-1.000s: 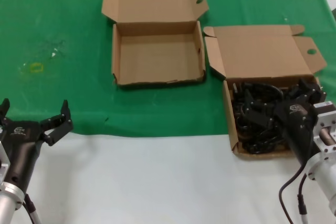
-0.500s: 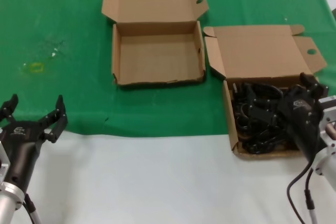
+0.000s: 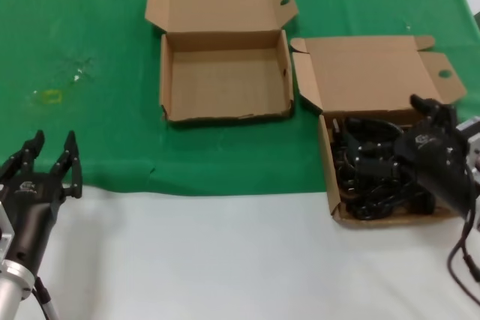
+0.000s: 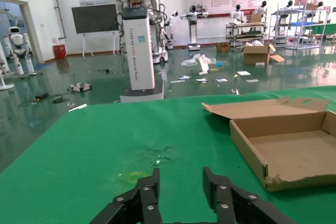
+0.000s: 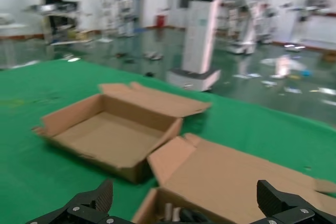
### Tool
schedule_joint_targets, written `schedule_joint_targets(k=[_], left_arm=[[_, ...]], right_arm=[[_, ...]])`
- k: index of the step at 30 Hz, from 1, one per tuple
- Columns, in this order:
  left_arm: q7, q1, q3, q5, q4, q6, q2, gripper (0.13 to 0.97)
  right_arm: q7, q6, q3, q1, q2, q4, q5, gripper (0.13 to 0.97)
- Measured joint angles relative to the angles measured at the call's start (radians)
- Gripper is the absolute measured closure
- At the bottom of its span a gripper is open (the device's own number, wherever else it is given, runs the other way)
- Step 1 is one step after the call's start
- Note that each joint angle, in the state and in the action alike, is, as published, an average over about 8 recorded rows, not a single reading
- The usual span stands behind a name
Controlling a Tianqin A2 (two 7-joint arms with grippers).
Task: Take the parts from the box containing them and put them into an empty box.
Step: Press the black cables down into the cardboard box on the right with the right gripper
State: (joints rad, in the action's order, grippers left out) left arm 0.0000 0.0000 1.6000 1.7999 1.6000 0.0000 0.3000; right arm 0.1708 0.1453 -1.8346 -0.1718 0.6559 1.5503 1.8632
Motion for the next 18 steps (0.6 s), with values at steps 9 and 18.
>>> schedule_joint_targets(k=[9,18], left_arm=[[0.000,0.000,0.000,0.000,0.000,0.000,0.000,0.802],[0.000,0.000,0.000,0.000,0.000,0.000,0.000,0.910]], right_arm=[[0.065,0.288,-0.062,-0.181,0.169,-0.025,-0.053,0.129],[0.037,0.612,-0.206,-0.478,0.251,-0.127,-0.143,0.129]])
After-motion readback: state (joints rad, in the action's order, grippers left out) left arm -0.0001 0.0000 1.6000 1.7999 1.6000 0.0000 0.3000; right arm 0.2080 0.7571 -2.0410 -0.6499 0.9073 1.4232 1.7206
